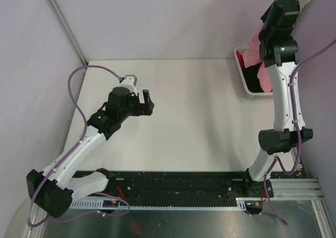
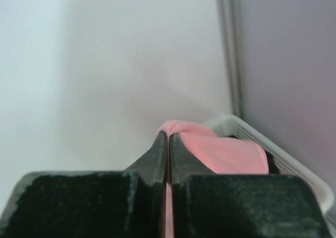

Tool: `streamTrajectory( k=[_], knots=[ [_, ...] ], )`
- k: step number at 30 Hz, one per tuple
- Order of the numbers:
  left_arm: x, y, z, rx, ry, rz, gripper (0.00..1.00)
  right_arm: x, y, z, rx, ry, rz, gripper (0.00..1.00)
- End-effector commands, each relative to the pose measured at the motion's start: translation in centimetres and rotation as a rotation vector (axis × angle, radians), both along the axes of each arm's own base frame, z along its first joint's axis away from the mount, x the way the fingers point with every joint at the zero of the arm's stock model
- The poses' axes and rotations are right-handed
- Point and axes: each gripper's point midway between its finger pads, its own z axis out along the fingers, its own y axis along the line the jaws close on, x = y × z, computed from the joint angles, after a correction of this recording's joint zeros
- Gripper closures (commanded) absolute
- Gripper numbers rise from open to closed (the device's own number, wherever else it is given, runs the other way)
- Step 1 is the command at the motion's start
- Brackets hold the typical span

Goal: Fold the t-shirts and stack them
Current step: Grab crumpled tshirt from bin with the right arm, then move the tshirt to the center of the board

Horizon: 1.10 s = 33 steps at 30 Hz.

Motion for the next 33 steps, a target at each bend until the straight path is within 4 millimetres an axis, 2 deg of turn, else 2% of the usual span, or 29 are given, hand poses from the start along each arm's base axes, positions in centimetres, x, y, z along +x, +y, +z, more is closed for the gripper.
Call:
streamTrajectory(
  k=[1, 4, 7, 10, 12, 14, 15, 19, 21, 23, 25, 29, 33],
  knots=[
    [0.8, 0.0, 2.0, -0.024, -0.048, 0.01, 0.0, -5.8, 4.5, 9.4, -0.059, -0.243, 0.053, 1.0],
    [0.8, 0.1, 1.9, -0.022, -0.046, 0.015, 0.0, -7.5, 8.6, 10.3, -0.089, -0.263, 0.115, 1.0],
    [0.8, 0.1, 1.7, -0.018, -0.042, 0.017, 0.01, -8.8, 12.6, 10.3, -0.111, -0.264, 0.177, 1.0],
    [0.9, 0.3, 1.4, -0.012, -0.037, 0.024, 0.01, -9.4, 16.0, 9.6, -0.126, -0.252, 0.235, 1.0],
    [0.9, 0.3, 1.3, -0.01, -0.036, 0.026, 0.01, -8.9, 18.1, 8.0, -0.134, -0.217, 0.267, 1.0],
    [1.0, 0.4, 1.3, -0.009, -0.036, 0.03, 0.01, -7.9, 20.1, 5.4, -0.146, -0.15, 0.306, 0.99],
    [1.0, 0.4, 1.2, -0.007, -0.033, 0.03, 0.01, -7.3, 21.1, 3.7, -0.151, -0.109, 0.33, 0.91],
    [1.1, 0.3, 1.0, -0.004, -0.027, 0.028, 0.01, -4.7, 23.9, -4.6, -0.151, 0.087, 0.406, 0.33],
    [1.0, 0.1, 0.7, -0.009, -0.018, 0.022, 0.01, -3.7, 24.3, -9.3, -0.125, 0.207, 0.448, 0.17],
    [0.9, -0.2, 0.5, -0.019, -0.007, 0.012, 0.0, -3.0, 24.4, -13.8, -0.044, 0.325, 0.503, 0.11],
    [0.7, -0.5, 0.5, -0.034, 0.002, -0.001, 0.0, -3.3, 24.1, -18.0, 0.036, 0.428, 0.546, 0.09],
    [0.2, -1.2, 0.1, -0.072, 0.03, -0.018, 0.01, -5.7, 24.2, -22.8, 0.12, 0.503, 0.604, 0.1],
    [-0.6, -1.7, -1.8, -0.112, 0.1, -0.02, 0.01, -9.1, 25.9, -27.3, 0.162, 0.596, 0.661, 0.13]
  ],
)
